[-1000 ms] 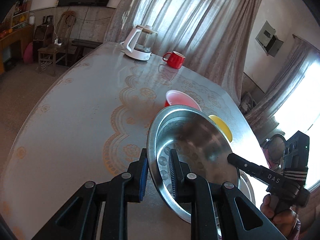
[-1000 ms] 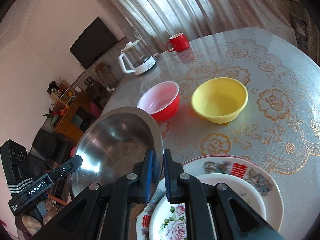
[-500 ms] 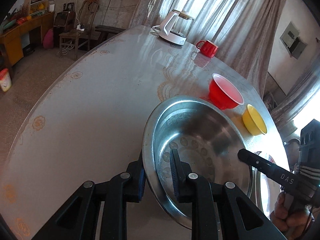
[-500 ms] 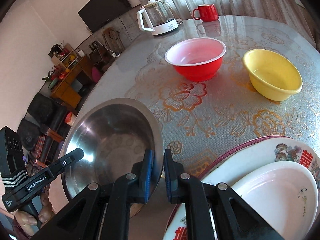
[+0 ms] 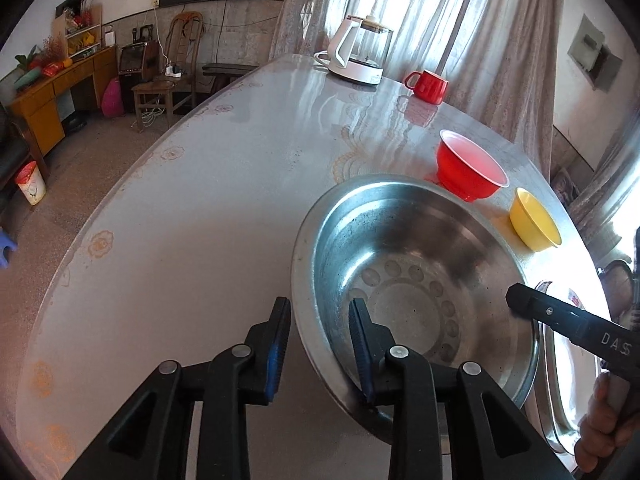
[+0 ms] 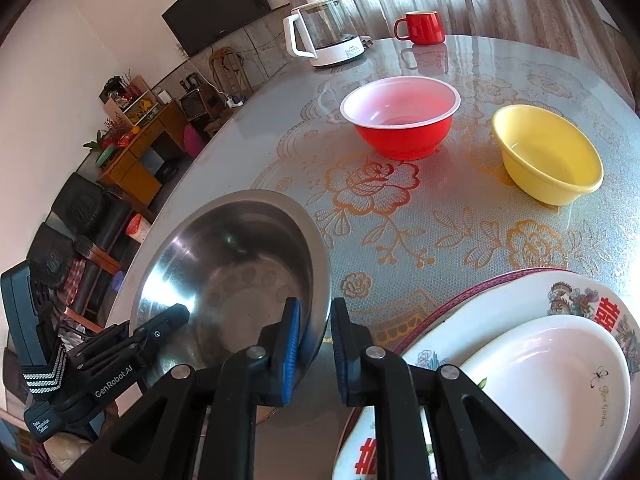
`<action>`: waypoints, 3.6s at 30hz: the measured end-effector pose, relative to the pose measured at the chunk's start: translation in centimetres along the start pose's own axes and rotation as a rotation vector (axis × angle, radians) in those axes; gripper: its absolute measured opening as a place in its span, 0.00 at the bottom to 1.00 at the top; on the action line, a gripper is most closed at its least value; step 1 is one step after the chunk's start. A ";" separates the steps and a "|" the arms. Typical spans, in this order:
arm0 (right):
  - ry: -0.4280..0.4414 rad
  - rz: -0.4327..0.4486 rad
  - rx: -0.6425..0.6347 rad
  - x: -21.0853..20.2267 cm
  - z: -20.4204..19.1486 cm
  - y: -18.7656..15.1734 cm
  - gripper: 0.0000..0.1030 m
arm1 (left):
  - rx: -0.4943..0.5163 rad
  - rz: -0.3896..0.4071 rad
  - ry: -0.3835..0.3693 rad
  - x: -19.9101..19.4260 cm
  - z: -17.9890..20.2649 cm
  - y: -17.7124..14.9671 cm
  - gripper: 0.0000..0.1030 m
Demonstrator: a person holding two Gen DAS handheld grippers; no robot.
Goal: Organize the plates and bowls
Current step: 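Carry the steel bowl with the left gripper beside the plate stack, then lower the steel bowl onto the table and open the left gripper, then move the left gripper to the rim of the yellow bowl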
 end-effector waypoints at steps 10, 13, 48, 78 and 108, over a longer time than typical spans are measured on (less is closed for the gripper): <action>0.026 0.054 0.016 -1.8 -0.2 0.0 0.27 | 0.004 0.085 0.012 -2.9 0.4 1.1 0.35; 0.028 0.065 0.015 -2.3 -0.2 -0.1 0.27 | 0.019 0.095 0.010 -3.3 1.2 1.2 0.35; -0.102 0.204 0.093 -8.5 6.2 -0.4 0.27 | 0.221 0.103 -0.078 -4.4 10.6 1.3 0.37; -0.188 0.238 0.326 -11.3 17.1 1.0 0.27 | 0.279 -0.054 -0.226 0.3 19.4 2.5 0.48; -0.204 0.138 0.445 -2.9 23.3 8.8 0.25 | 0.157 -0.198 -0.313 11.6 26.8 7.6 0.37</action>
Point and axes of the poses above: each gripper's, at about its wrist camera, not at the fingertips, and x roughly the way its jaws point, z to its right, y to its top, the point moved 3 cm from there along x, roughly the way its jaws point, and after that the axes turned 8 degrees about z, right-handed, at the moved point
